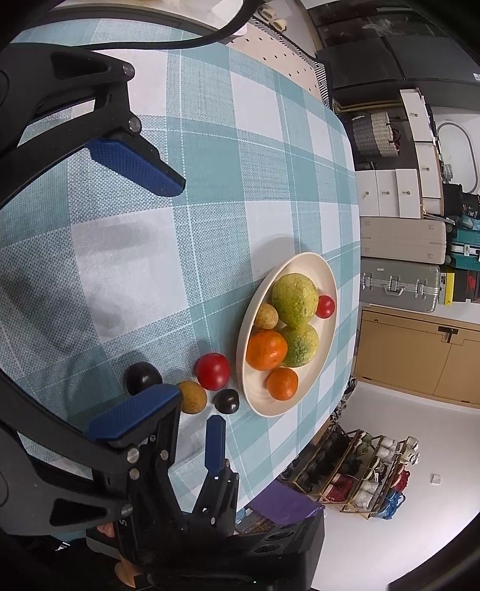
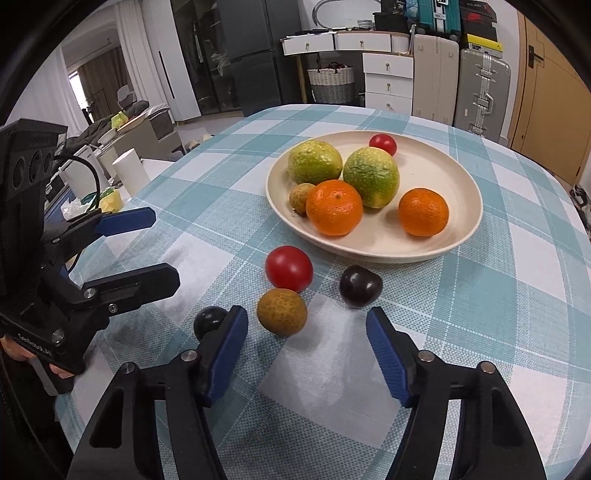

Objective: Organize fruits
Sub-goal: 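Grasp the brown kiwi with the right tool and lift it, then grasp the dark plum with the left tool while the right tool holds the kiwi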

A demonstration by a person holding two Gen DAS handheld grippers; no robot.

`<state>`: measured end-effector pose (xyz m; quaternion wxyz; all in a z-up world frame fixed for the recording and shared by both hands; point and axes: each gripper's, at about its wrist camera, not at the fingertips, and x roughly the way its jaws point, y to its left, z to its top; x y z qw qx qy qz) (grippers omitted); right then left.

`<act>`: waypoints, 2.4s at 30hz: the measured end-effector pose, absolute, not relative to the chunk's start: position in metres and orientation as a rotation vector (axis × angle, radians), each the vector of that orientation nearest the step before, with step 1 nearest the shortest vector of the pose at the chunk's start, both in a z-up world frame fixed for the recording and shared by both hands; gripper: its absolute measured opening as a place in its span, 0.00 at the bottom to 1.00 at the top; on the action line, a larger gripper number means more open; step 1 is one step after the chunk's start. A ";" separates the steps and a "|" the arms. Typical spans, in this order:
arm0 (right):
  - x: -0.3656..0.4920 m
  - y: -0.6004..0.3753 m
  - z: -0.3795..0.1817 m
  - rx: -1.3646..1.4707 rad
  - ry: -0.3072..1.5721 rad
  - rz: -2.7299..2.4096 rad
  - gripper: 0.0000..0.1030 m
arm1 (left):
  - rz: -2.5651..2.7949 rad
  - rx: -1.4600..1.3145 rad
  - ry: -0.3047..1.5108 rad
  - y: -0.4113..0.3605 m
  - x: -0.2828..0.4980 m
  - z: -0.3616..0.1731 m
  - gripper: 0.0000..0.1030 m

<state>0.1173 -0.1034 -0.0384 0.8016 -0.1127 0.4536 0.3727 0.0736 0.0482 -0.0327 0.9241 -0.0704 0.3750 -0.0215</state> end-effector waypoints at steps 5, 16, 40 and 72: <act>0.115 -0.098 -0.039 -0.253 0.976 0.820 0.49 | -0.044 -0.147 0.771 0.049 0.074 -0.033 0.99; 0.112 -0.094 -0.040 -0.254 0.972 0.842 0.29 | -0.055 -0.140 0.781 0.046 0.074 -0.035 0.99; 0.118 -0.143 -0.020 -0.150 0.920 0.772 0.28 | -0.233 -0.014 0.906 -0.008 0.082 -0.055 0.57; 0.125 -0.164 -0.009 -0.127 0.881 0.722 0.28 | -0.266 -0.090 0.785 0.001 0.081 -0.026 0.21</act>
